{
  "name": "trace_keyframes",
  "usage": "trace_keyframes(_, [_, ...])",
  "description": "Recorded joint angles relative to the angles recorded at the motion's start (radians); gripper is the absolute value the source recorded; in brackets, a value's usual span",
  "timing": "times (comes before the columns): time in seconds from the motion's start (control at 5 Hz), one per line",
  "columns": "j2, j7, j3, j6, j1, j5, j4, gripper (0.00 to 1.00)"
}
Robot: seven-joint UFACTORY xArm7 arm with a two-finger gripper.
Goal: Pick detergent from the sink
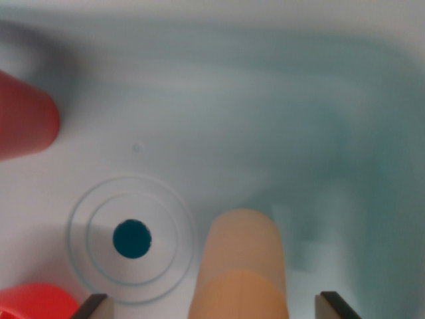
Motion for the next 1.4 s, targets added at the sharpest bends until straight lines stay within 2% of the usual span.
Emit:
trace_keyframes(0.4, [0.0,0.0,0.0,0.0,0.0,0.0,0.0,0.0])
trace_keyframes(0.6, [0.0,0.0,0.0,0.0,0.0,0.0,0.0,1.0])
trace_keyframes(1.4, [0.0,0.0,0.0,0.001,0.0,0.0,0.0,1.0])
